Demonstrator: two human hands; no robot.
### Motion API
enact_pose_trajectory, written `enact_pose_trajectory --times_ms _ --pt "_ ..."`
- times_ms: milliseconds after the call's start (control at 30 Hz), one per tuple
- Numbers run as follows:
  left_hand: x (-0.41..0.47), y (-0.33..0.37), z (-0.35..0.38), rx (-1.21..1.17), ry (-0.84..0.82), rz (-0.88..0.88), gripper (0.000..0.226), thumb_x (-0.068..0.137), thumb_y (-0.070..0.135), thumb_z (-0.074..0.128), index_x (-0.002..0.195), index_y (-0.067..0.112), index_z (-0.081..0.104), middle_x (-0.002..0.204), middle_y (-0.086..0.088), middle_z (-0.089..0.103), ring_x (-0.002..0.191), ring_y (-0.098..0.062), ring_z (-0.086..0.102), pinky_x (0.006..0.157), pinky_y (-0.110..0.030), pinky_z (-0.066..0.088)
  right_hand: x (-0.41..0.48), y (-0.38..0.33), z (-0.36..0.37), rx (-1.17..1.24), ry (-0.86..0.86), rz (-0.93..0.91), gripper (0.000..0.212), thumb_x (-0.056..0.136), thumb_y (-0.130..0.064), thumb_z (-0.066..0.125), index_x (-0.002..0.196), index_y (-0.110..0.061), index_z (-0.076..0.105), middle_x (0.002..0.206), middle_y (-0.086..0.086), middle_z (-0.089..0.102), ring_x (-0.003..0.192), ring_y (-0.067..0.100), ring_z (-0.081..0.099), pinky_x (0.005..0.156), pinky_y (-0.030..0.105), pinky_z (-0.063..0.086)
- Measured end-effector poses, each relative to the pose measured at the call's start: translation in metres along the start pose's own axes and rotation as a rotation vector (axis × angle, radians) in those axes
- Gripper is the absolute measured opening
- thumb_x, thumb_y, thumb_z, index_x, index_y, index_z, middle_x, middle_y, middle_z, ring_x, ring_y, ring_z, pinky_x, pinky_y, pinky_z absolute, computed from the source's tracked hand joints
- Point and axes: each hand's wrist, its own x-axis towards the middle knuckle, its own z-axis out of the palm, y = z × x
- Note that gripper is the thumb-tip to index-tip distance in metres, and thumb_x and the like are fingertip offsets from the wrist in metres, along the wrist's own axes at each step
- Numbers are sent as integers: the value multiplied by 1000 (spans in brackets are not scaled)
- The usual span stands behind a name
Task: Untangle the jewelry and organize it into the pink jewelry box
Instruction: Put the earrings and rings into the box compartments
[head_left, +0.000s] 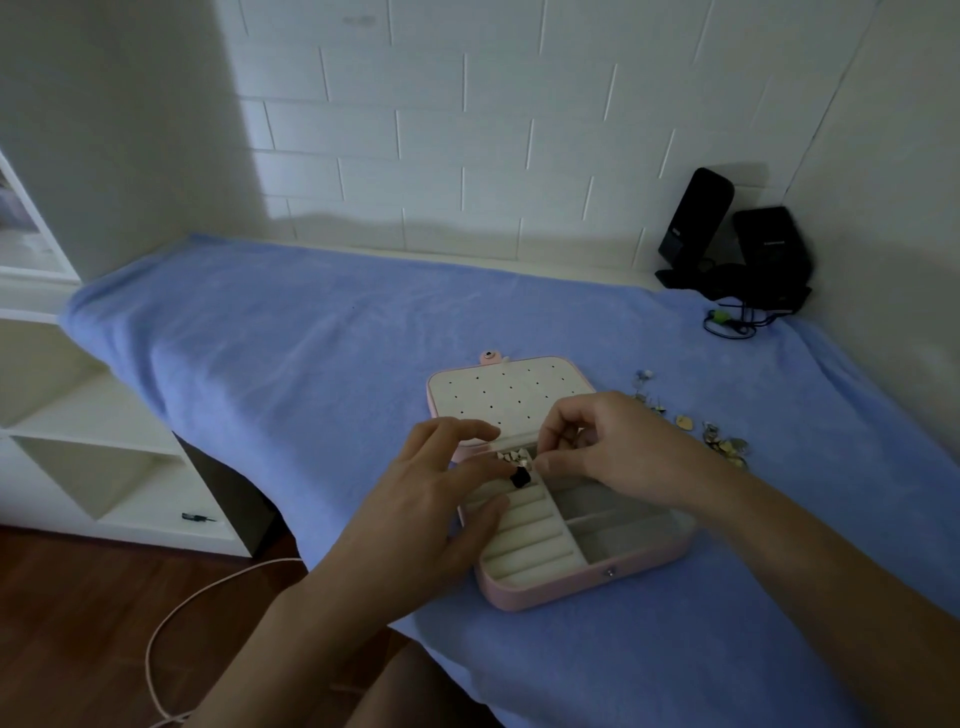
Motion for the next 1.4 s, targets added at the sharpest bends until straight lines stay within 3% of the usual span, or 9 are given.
enact_pose_trajectory --times_ms 67,167,400,767,1100,1200,1400 --pt "1 0 0 2 -17 9 35 90 42 43 111 26 66 126 1 52 119 -14 43 94 -16 31 1 3 0 -25 20 -20 6 81 -19 73 79 -18 67 73 2 63 48 -1 44 49 12 36" --pt "2 -1 0 -9 2 8 34 89 42 44 110 27 66 125 2 52 119 -12 42 93 -13 29 2 6 4 -55 63 -71 6 80 -19 73 78 -22 69 66 -8 61 53 1 45 52 15 39" --pt "3 -11 -1 -21 142 -107 36 88 41 42 99 22 70 118 0 58 113 -11 44 89 -14 30 1 2 7 -172 108 -197 11 76 -27 77 84 -25 70 81 -10 64 69 7 55 62 17 44" --pt "9 -16 4 -58 107 -68 32 85 40 46 94 25 72 115 4 59 109 -7 44 84 -8 30 0 -7 9 -423 8 -273 25 76 -35 76 97 -23 72 79 -14 46 74 -10 44 64 12 34" --pt "23 -16 4 -57 72 -38 22 80 37 56 86 24 73 109 3 63 101 -6 45 78 -7 31 6 -5 10 -284 -3 -232 6 80 -26 73 86 -23 72 82 -4 57 71 4 50 63 18 40" --pt "26 -14 4 -42 75 -49 11 75 27 66 81 22 74 105 1 65 99 -9 50 75 -6 30 5 -5 9 -294 -6 -242 10 78 -26 75 86 -21 74 80 -4 57 69 4 49 62 16 39" --pt "27 -12 3 -38 58 -50 11 74 27 66 79 22 74 104 2 65 97 -10 50 75 -7 30 6 -10 12 -227 -39 -171 6 83 -24 70 78 -27 69 77 -5 62 62 -2 49 60 16 40"
